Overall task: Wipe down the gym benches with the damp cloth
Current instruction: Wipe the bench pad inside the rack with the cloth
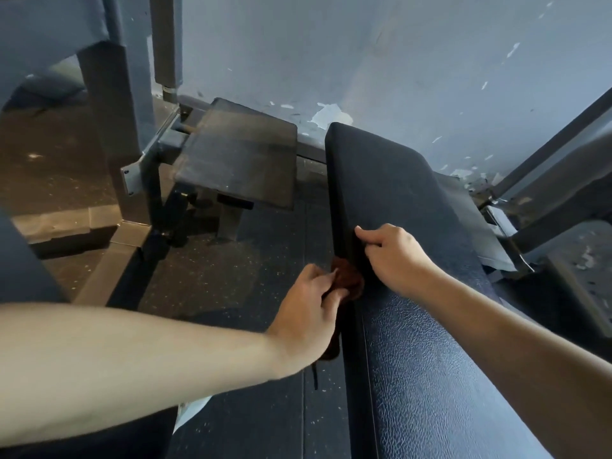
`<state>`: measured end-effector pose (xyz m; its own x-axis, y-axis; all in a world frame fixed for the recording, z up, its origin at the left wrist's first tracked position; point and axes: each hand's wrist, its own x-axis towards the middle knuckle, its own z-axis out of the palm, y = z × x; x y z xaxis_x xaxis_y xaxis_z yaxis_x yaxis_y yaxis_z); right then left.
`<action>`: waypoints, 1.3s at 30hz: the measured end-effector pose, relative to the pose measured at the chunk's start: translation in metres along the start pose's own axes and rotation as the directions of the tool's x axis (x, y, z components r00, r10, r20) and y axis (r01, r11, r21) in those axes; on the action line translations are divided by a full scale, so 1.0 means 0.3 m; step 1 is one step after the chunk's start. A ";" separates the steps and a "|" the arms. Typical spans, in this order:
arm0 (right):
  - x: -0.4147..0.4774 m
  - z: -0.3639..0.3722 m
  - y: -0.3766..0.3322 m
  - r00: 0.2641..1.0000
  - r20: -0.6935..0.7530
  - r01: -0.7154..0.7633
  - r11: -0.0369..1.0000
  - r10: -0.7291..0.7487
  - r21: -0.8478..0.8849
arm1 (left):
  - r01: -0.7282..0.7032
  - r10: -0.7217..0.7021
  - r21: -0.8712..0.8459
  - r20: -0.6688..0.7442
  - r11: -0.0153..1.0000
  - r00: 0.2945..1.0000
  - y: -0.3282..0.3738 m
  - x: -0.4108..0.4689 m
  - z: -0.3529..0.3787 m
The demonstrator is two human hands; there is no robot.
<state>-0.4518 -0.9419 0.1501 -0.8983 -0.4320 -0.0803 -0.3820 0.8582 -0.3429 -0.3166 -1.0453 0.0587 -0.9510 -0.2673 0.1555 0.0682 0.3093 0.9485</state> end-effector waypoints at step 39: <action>-0.275 -0.026 0.001 0.980 -0.160 -0.087 0.982 0.114 0.166 | 0.403 -0.403 -0.002 -0.056 0.915 0.913 0.134 0.009 -0.007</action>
<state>-0.3795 -0.9039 0.1641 -0.9591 -0.2813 0.0323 -0.2612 0.8346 -0.4851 -0.3157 -1.0353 0.0977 -0.8792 -0.4202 -0.2246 -0.3207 0.1733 0.9312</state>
